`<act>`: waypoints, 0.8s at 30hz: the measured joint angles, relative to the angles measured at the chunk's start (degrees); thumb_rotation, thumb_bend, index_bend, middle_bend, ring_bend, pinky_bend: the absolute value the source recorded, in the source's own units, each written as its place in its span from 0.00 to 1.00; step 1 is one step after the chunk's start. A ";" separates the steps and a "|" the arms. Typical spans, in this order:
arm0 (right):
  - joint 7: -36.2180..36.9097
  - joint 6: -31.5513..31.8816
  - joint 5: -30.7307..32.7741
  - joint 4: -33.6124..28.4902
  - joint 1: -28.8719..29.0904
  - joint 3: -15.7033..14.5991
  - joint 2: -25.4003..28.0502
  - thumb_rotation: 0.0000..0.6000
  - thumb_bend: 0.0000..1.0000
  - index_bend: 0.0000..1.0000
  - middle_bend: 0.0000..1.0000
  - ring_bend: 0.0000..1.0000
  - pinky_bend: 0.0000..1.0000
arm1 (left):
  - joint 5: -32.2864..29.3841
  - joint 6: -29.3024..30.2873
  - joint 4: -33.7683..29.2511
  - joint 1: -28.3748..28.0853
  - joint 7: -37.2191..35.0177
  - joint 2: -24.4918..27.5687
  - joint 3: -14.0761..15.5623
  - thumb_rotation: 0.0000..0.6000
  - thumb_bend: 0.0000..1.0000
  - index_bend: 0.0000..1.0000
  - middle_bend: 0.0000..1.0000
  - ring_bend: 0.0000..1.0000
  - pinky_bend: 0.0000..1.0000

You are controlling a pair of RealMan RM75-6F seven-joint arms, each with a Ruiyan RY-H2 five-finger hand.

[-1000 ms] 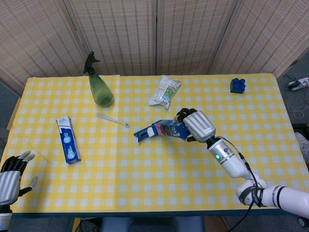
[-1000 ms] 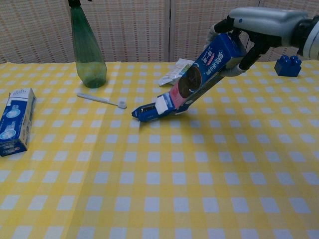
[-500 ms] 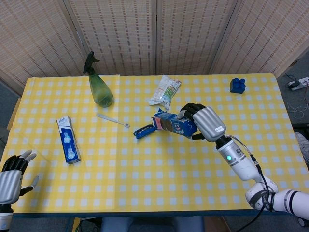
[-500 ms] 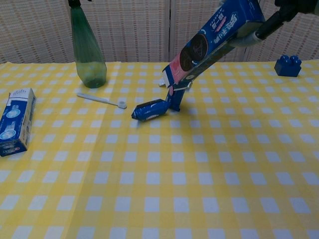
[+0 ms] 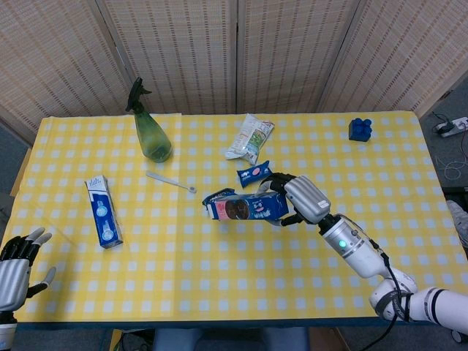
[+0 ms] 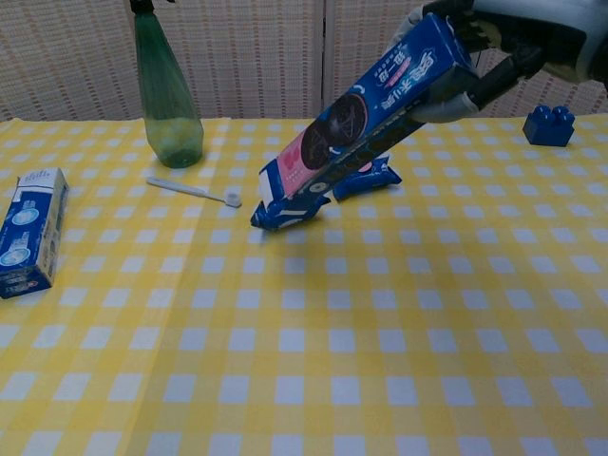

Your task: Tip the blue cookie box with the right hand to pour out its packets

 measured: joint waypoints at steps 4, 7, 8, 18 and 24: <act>6.86 -2.41 -0.14 1.98 0.67 -1.17 -1.43 1.00 0.19 0.43 0.35 0.24 0.33 | 0.10 -0.05 0.04 -0.06 -0.09 0.00 -0.01 1.00 0.33 0.24 0.16 0.16 0.09; 12.56 -4.14 -0.67 4.19 1.27 -2.20 -2.46 1.00 0.15 0.29 0.31 0.24 0.33 | 0.02 -0.07 0.14 -0.04 -0.16 0.01 -0.04 1.00 0.33 0.24 0.16 0.16 0.09; 14.13 -4.58 -0.93 5.04 1.46 -2.56 -2.78 1.00 0.14 0.22 0.27 0.22 0.32 | -0.02 -0.11 0.18 -0.04 -0.16 0.02 -0.05 1.00 0.33 0.24 0.16 0.16 0.09; 19.96 -5.44 -3.27 9.49 2.10 -5.28 -2.85 1.00 0.11 0.00 0.10 0.09 0.22 | -0.15 -0.35 0.50 -0.11 -0.34 -0.16 -0.10 1.00 0.33 0.24 0.16 0.16 0.09; 14.06 -2.62 -2.90 7.89 0.19 -5.45 -1.07 1.00 0.13 0.00 0.16 0.09 0.22 | -0.14 -0.40 0.68 -0.18 -0.56 -0.18 -0.17 1.00 0.33 0.23 0.16 0.16 0.09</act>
